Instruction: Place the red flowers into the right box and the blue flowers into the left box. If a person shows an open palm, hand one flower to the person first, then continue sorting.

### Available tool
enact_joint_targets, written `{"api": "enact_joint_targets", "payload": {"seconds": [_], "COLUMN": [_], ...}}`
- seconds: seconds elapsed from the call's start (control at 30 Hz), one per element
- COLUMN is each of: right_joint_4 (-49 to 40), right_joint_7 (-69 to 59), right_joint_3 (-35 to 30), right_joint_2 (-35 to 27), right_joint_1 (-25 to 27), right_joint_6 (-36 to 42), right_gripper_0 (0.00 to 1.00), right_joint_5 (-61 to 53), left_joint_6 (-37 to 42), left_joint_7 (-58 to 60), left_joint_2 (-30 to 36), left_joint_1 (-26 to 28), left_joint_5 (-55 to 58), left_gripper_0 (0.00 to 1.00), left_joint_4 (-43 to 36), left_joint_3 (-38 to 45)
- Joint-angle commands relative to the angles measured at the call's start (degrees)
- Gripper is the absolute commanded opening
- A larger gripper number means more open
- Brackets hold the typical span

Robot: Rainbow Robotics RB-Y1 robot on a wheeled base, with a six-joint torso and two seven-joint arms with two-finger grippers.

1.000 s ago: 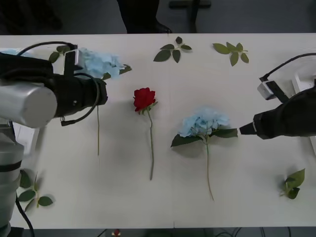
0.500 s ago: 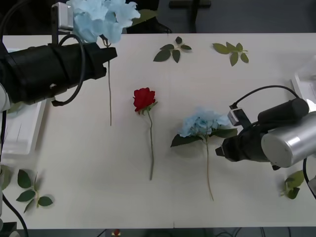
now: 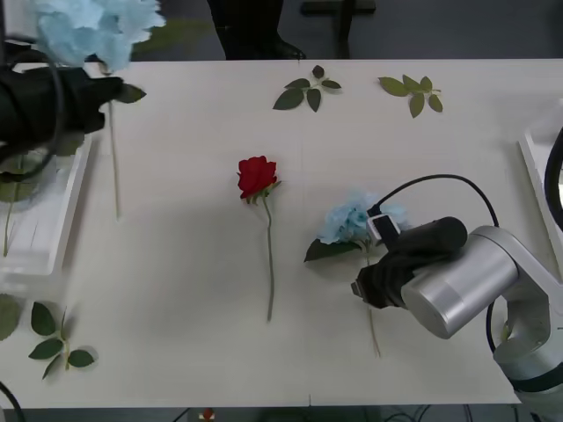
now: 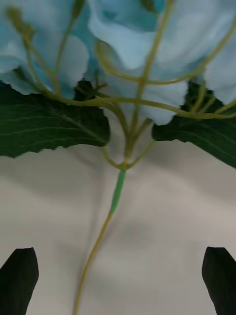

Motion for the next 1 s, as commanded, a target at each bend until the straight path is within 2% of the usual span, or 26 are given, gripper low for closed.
{"api": "enact_joint_targets", "payload": {"seconds": [0.03,0.27,0.43,0.7,0.73,0.83,1.0], "right_joint_4": [0.0,3.2,4.5,7.0,7.0,7.0,7.3], "right_joint_7": [-2.1,-2.0,-2.1,-1.9,-1.9,-2.1,-2.2], "right_joint_3": [0.3,1.5,2.1,2.6,2.6,2.8,3.2], "right_joint_2": [1.9,2.5,3.0,3.4,3.4,3.4,3.6], "right_joint_1": [-0.4,-0.3,-0.4,-0.4,-0.4,-0.4,-0.4], "right_joint_6": [-0.2,-3.3,-3.7,-6.4,-6.4,-6.3,-6.7], "right_gripper_0": [0.97,0.97,0.96,0.94,0.93,0.75,0.68], "right_joint_5": [1.2,2.7,3.8,4.2,4.2,4.3,4.5], "left_joint_6": [3.8,3.0,1.0,-12.0,-13.1,-16.9,-21.7], "left_joint_7": [-3.0,-3.9,-3.9,-9.0,-9.7,-12.3,-15.9], "left_joint_2": [7.1,14.5,17.3,20.8,20.8,20.7,20.7], "left_joint_1": [0.5,3.1,5.9,12.2,12.4,12.6,12.6], "left_joint_5": [-5.9,-17.9,-21.4,-19.4,-19.3,-18.5,-15.1], "left_gripper_0": [0.0,0.0,0.0,0.0,0.0,0.0,0.0], "left_joint_4": [-0.5,-0.5,1.8,15.7,17.2,23.1,31.5], "left_joint_3": [4.9,8.5,9.9,11.3,11.4,11.7,12.1]}}
